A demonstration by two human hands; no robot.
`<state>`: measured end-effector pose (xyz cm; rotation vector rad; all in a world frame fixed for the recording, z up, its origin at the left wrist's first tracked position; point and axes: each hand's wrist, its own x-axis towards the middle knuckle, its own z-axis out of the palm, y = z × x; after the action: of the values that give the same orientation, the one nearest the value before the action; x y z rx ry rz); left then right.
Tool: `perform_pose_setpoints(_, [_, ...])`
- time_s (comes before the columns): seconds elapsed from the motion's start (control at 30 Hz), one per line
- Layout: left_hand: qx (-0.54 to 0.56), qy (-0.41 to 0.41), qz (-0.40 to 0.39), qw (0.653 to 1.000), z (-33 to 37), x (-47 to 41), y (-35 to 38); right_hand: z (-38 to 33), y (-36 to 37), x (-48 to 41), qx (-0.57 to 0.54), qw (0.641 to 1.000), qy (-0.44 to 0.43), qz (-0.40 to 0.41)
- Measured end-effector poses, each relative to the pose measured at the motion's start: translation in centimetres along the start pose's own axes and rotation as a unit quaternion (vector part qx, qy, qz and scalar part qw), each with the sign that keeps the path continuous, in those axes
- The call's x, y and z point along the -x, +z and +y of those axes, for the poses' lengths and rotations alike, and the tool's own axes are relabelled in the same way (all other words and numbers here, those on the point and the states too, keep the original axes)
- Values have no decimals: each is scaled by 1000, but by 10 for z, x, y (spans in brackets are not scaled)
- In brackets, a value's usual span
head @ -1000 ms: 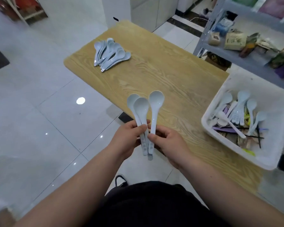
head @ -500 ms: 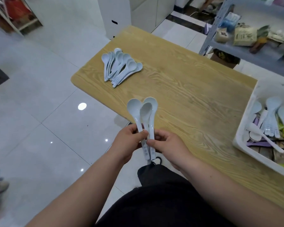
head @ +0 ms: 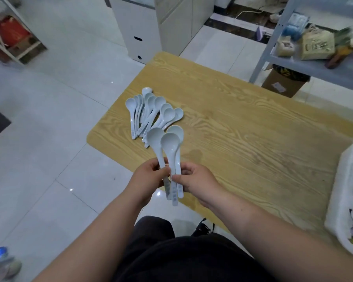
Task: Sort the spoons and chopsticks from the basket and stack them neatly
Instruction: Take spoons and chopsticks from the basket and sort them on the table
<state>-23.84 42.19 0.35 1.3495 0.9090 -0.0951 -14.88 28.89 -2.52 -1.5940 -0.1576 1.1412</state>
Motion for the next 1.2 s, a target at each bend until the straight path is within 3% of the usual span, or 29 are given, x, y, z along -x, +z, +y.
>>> perform_pose_setpoints(0.27, [7, -49, 33, 998, 19, -104, -109, -13, 21, -98, -62, 984, 91, 137])
perform_pose_setpoints(0.37, [-59, -58, 49, 995, 26, -158, -159, -17, 30, -135, -76, 966, 126, 214])
perform_pose_setpoints(0.53, [-61, -80, 64, 993, 29, -236, -213, -13, 43, -188, -90, 931, 178, 305])
perform_pose_setpoints(0.73, [-239, -23, 53, 969, 41, -277, -227, -25, 60, -222, -105, 900, 193, 376])
perform_pose_setpoints(0.83, [-335, 11, 4, 942, 46, -288, -225, -35, 73, -227, -73, 899, 190, 388])
perform_pose_setpoints(0.93, [-383, 27, -47, 922, 50, -291, -221, -40, 80, -230, 25, 903, 169, 395])
perform_pose_setpoints(1.07, [-368, 70, -36, 927, 50, -292, -220, -38, 86, -230, 108, 899, 138, 402])
perform_pose_setpoints(1.2, [-418, 104, -59, 900, 44, -293, -230, -33, 89, -226, 133, 892, 146, 407])
